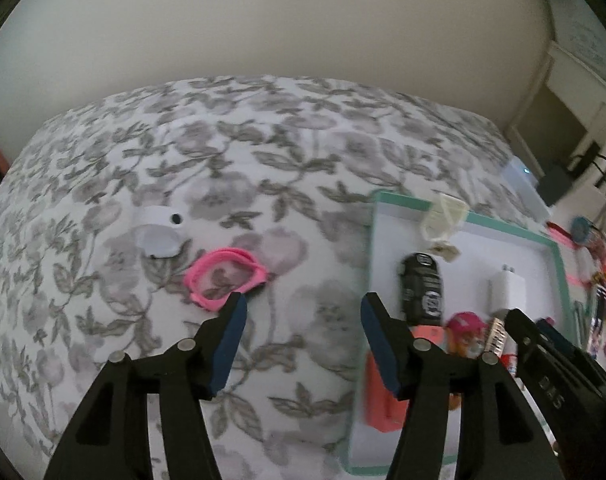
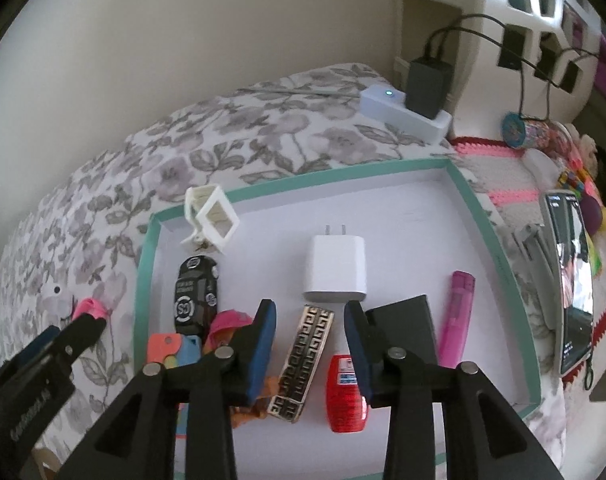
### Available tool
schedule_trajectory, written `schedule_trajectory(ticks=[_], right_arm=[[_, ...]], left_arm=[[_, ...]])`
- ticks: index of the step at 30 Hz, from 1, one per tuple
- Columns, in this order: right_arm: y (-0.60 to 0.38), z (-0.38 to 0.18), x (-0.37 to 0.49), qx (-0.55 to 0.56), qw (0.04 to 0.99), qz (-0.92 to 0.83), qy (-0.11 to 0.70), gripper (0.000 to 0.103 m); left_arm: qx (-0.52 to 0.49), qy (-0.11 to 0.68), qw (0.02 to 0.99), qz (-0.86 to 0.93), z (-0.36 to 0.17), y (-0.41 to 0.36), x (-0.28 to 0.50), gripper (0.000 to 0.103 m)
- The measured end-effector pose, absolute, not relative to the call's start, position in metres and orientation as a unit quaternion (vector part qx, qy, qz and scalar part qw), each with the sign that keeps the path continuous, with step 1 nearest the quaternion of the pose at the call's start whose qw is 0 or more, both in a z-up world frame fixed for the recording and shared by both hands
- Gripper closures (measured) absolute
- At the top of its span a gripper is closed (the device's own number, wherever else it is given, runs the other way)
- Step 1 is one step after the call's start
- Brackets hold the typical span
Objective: Organize rigid objects
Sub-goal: 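Move both open grippers back toward the pink band and white earbud case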
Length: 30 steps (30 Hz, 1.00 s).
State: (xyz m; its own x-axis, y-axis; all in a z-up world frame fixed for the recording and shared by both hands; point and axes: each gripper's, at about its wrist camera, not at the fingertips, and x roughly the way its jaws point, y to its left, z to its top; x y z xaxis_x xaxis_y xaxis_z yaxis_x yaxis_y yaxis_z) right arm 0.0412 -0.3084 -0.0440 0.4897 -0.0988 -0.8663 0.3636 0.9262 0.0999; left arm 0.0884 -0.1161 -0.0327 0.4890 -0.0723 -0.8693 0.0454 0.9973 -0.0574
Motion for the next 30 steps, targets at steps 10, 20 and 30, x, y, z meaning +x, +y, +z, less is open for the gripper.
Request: schedule_trajectory(ticks=[10,20,30], right_arm=[[-0.29,-0.044,0.046,0.11,0.86,-0.116,0.484,0.027],[-0.267,-0.045,0.054,0.087,0.864,-0.098,0.486,0.005],[-0.236,-0.028,0.079,0.071,0.87,-0.079,0.482,0.001]], left_arm=[[-0.021,0.5,0.866,0.01,-0.04,-0.091,0.096,0.017],[-0.072,0.502,0.86,0.059,-0.048,-0.042,0.104,0.006],[-0.114,0.527,0.838,0.089,-0.062,-0.015,0.118,0.002]])
